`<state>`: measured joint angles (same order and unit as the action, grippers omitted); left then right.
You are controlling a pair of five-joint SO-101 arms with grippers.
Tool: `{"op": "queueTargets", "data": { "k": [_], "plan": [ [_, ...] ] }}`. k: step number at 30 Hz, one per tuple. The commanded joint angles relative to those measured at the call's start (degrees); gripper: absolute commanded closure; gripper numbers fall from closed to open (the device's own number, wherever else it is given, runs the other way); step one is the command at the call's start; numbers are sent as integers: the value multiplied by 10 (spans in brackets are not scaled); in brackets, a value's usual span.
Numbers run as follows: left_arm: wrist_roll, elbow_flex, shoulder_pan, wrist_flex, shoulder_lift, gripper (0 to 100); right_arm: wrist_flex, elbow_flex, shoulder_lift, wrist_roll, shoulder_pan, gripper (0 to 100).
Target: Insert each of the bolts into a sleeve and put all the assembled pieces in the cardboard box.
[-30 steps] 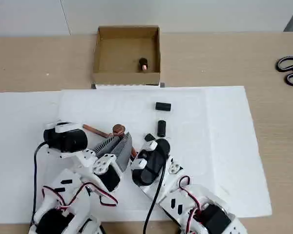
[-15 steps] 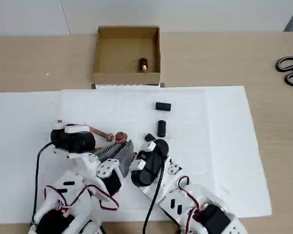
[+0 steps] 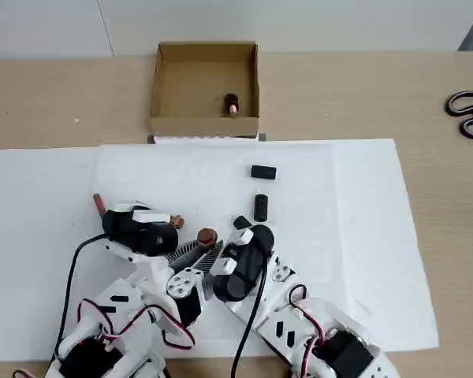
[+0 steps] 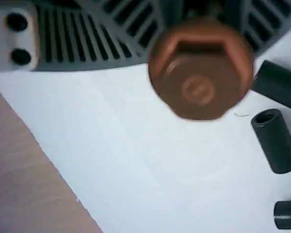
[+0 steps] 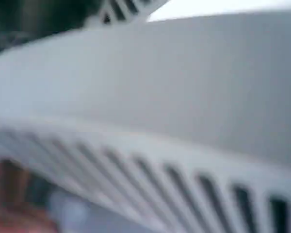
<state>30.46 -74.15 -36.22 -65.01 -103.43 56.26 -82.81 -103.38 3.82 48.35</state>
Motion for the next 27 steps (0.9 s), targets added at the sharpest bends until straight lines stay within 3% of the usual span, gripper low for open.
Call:
{"op": "queueTargets", "data": {
  "k": [1,4,12,20,27],
  "plan": [
    [-3,24,-11,-1,-3,878,-17,21,-4,7,-7,996],
    [-4,23,-11,-9,-3,833,-17,21,-4,7,-7,996],
    [-34,25,-9,-14,-3,833,-16,21,-4,7,-7,996],
    [-86,31,47,-38,-3,831,-15,17,-4,7,-29,996],
    [-89,47,48,-62,-3,830,-14,17,-4,7,-37,996]
  ]
}}
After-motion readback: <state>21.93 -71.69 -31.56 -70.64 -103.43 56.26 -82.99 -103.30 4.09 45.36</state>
